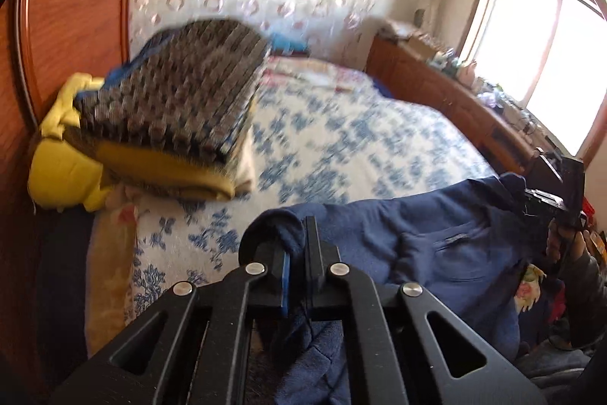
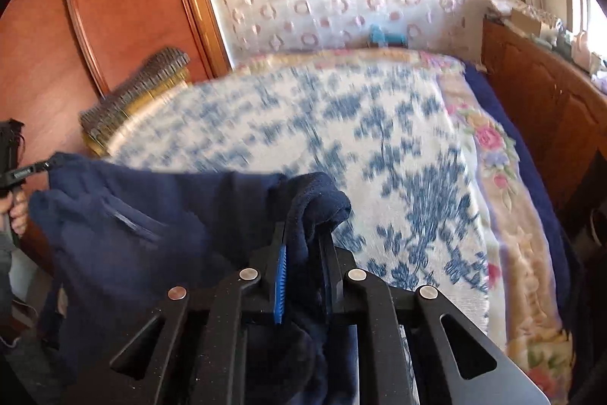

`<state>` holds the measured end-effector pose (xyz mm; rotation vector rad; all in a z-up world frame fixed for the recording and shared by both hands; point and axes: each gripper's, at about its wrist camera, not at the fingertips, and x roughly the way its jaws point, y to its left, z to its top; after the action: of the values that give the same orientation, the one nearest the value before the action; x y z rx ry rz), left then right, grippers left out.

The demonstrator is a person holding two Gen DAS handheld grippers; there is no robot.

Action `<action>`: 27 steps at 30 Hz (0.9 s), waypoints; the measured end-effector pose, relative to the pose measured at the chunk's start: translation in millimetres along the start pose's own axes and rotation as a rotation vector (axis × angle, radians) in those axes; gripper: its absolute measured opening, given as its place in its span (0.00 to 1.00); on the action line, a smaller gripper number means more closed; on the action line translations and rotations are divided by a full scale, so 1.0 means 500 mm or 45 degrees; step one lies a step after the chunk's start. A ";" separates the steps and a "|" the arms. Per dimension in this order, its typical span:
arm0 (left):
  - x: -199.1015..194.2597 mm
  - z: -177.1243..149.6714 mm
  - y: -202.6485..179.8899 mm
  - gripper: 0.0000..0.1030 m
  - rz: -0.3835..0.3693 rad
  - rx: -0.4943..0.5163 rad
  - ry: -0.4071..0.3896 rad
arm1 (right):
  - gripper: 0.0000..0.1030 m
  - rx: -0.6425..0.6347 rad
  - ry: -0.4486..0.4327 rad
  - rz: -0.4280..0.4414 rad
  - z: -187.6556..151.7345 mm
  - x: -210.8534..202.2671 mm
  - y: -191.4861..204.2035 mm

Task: Fold small clothes

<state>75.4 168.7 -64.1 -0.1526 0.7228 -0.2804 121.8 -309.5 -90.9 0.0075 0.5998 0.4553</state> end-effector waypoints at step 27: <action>0.242 0.318 -0.045 0.45 0.096 0.177 0.056 | 0.30 0.042 0.048 -0.372 0.382 0.069 -0.050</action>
<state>263.8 117.1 -17.2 0.0126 0.7487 -0.2618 261.5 -294.1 45.2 -0.0566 0.6338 0.1623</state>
